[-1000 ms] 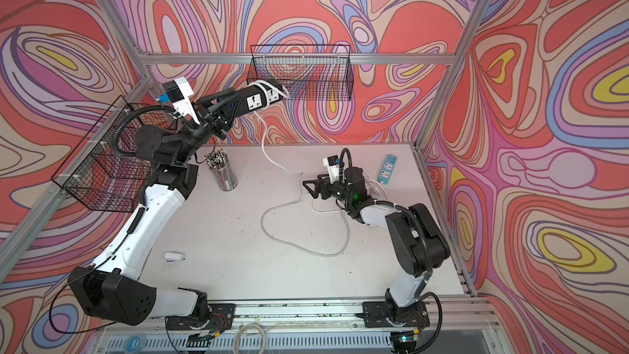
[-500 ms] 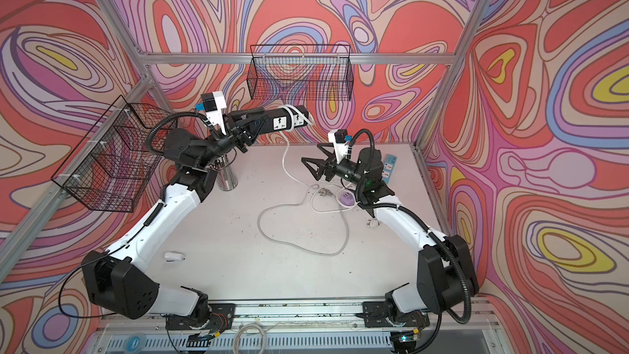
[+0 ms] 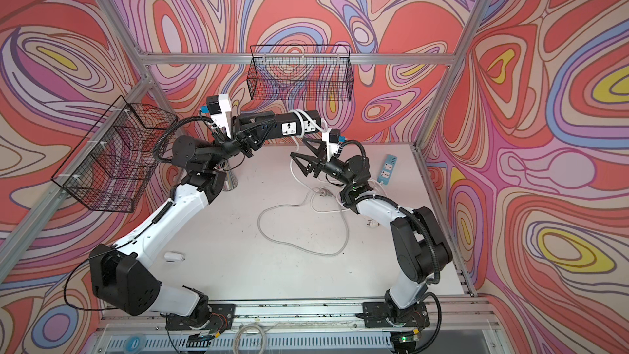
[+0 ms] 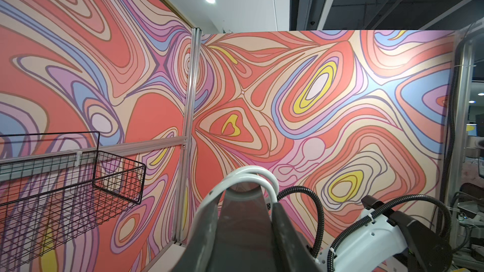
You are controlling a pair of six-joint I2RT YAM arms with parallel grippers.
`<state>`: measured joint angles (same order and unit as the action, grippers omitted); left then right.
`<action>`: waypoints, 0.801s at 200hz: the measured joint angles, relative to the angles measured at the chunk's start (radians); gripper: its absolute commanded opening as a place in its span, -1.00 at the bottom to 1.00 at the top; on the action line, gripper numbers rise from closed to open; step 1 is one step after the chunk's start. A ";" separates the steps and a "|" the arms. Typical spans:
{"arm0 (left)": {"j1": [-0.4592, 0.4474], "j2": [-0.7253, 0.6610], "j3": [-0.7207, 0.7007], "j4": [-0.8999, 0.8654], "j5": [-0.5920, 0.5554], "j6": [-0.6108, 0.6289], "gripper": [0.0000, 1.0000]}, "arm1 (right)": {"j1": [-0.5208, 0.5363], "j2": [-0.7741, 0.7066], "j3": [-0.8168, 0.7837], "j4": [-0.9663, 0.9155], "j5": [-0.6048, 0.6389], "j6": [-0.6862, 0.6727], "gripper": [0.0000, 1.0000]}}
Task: Unwrap the cord wrapped around the power strip
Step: Unwrap the power cord from the power strip.
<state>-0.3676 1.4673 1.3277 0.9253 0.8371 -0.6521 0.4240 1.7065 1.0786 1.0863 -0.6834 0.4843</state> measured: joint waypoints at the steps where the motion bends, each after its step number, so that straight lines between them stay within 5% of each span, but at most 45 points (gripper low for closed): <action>1: 0.000 0.001 0.000 0.002 0.000 -0.001 -1.00 | 0.002 0.003 0.003 0.003 0.000 0.000 0.74; 16: -0.007 0.008 0.000 0.012 0.002 -0.009 -1.00 | 0.016 0.026 0.032 0.034 0.000 0.018 0.20; 28: -0.011 0.012 0.000 0.014 0.002 -0.011 -1.00 | 0.020 0.037 0.054 0.046 -0.002 0.037 -1.00; 112: -0.011 -0.019 -0.067 -0.001 0.000 0.020 -1.00 | -0.027 0.035 0.079 -0.070 0.005 0.039 -1.00; 160: -0.011 -0.153 -0.228 -0.056 -0.004 0.062 -1.00 | -0.129 0.035 0.250 -0.227 -0.036 0.001 -1.00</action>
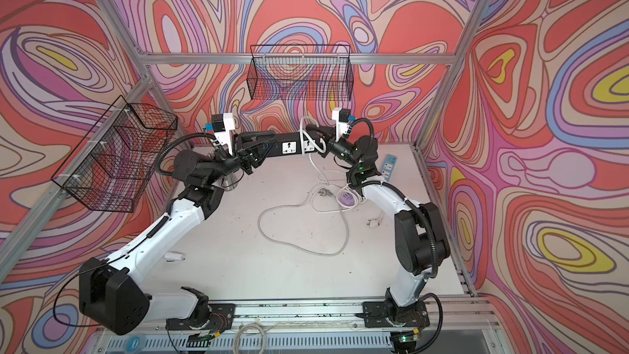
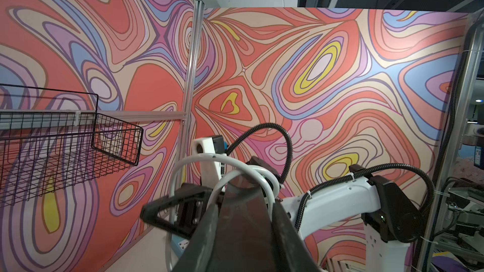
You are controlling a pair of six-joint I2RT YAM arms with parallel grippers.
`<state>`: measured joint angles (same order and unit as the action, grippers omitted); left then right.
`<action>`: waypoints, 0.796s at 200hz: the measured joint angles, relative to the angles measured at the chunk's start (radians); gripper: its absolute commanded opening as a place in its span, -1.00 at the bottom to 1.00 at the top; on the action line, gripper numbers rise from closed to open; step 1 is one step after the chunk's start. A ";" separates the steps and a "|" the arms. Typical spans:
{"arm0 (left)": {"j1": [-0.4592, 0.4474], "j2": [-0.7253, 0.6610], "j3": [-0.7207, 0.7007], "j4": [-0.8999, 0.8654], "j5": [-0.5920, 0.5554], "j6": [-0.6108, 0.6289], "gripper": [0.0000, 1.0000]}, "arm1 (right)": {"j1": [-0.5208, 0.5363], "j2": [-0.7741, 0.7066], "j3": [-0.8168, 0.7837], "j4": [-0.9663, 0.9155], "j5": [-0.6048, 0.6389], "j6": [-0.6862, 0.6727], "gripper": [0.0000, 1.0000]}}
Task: Unwrap the cord wrapped around the power strip
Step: Unwrap the power cord from the power strip.
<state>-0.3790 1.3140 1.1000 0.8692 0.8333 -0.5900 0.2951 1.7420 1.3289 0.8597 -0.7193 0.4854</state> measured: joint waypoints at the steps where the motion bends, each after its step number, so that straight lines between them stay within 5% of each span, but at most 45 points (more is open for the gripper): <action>1: 0.000 -0.005 -0.005 -0.001 0.000 0.002 -1.00 | -0.001 0.000 0.005 -0.003 0.000 -0.003 -1.00; 67: 0.000 -0.077 -0.145 -0.058 -0.045 0.087 -1.00 | -0.015 -0.108 0.211 -0.341 -0.064 -0.202 -1.00; 124: 0.002 -0.043 -0.096 -0.126 -0.133 0.233 -1.00 | -0.017 -0.414 0.074 -0.602 -0.082 -0.341 -1.00; 159: 0.014 0.027 -0.017 -0.122 -0.195 0.275 -1.00 | -0.016 -0.470 -0.092 -0.653 -0.097 -0.335 -1.00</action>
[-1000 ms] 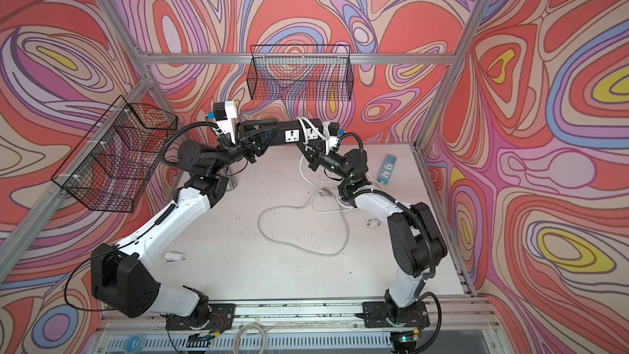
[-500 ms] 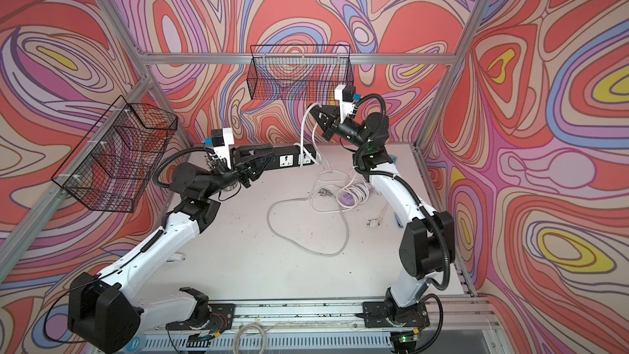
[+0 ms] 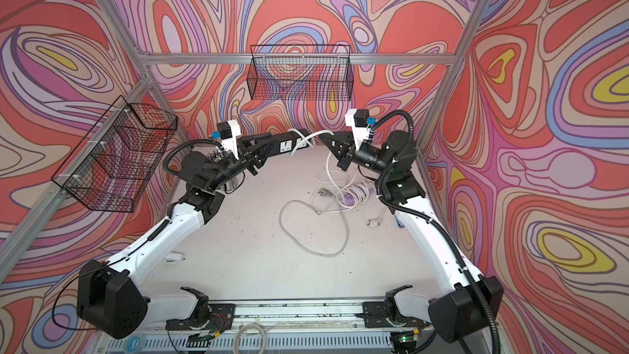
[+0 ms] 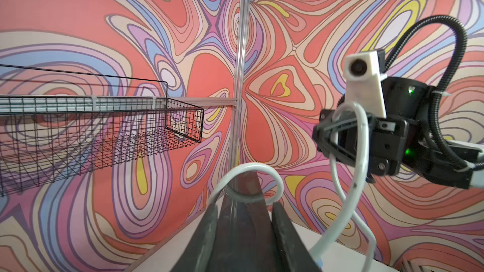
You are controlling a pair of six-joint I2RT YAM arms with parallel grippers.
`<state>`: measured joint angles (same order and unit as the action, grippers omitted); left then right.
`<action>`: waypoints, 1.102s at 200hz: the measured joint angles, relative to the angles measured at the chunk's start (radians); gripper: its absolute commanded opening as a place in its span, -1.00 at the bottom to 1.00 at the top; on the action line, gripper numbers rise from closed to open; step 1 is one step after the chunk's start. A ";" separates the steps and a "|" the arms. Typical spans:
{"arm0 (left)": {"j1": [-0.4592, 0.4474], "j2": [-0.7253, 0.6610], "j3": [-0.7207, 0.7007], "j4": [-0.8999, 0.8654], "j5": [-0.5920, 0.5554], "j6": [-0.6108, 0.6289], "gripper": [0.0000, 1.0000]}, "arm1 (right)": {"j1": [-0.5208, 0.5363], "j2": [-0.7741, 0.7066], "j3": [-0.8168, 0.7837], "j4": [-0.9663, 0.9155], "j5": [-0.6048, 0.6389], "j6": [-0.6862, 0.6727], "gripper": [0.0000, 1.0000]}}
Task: Unwrap the cord wrapped around the power strip
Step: Unwrap the power cord from the power strip.
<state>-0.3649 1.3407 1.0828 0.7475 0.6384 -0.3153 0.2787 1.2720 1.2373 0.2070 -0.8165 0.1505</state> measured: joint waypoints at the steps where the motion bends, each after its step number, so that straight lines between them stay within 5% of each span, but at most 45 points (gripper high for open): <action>1: 0.000 0.002 0.002 0.000 -0.001 0.000 -1.00 | 0.000 0.000 -0.004 0.000 0.000 0.001 -1.00; 54: 0.006 0.068 0.138 0.026 -0.031 -0.009 -1.00 | 0.100 0.106 -0.198 0.027 0.002 0.057 -1.00; 106: 0.003 0.062 0.143 0.095 -0.005 -0.108 -1.00 | 0.142 0.405 -0.200 0.256 0.005 0.163 -1.00; 162: -0.009 -0.071 -0.017 0.073 0.042 -0.175 -1.00 | 0.119 0.706 0.050 0.377 0.019 0.240 -1.00; 220: -0.009 -0.268 -0.182 -0.107 0.051 -0.078 -1.00 | -0.006 0.730 0.357 0.352 0.012 0.263 -1.00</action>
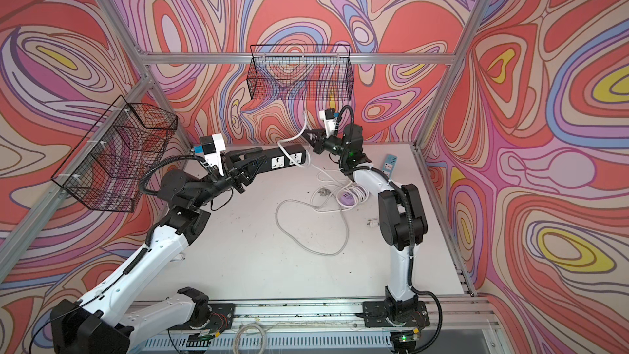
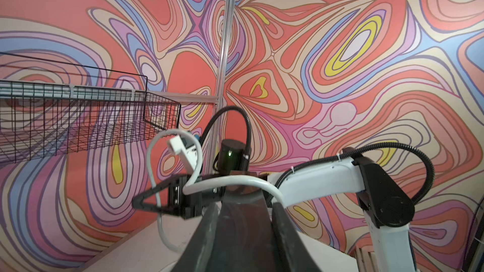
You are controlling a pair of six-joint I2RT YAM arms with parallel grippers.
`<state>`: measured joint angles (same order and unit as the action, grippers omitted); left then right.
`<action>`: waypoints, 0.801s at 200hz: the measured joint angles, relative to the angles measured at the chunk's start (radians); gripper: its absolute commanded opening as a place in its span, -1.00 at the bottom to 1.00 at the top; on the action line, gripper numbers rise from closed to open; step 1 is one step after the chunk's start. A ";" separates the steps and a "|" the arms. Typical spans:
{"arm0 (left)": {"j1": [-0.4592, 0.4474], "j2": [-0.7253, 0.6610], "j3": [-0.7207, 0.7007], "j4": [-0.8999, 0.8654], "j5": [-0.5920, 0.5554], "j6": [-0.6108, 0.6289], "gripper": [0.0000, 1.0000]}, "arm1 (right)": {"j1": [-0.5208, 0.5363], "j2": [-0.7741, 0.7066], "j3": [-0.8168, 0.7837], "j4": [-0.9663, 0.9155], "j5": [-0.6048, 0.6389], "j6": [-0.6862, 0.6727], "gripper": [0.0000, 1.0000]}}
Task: Unwrap the cord wrapped around the power strip
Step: Unwrap the power cord from the power strip.
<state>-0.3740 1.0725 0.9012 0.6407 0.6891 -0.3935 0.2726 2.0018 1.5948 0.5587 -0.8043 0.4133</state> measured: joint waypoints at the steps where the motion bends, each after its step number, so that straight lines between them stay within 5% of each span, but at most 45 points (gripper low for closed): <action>1: 0.000 -0.002 -0.003 -0.004 -0.001 0.003 -1.00 | -0.003 -0.002 0.007 -0.003 0.000 0.000 -1.00; 78: 0.000 -0.003 -0.097 -0.177 -0.137 0.121 -1.00 | -0.078 -0.341 0.115 -0.229 0.005 -0.094 -1.00; 119: 0.010 0.038 -0.088 -0.148 -0.262 0.176 -1.00 | -0.094 -0.581 -0.038 -0.321 0.019 -0.173 -1.00; 160: 0.045 0.146 0.029 -0.084 -0.338 0.202 -1.00 | -0.093 -0.633 -0.303 -0.356 0.002 -0.163 -1.00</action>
<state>-0.3286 1.2190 0.9302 0.5568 0.3508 -0.1913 0.1799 1.3685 1.2922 0.2031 -0.8024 0.2504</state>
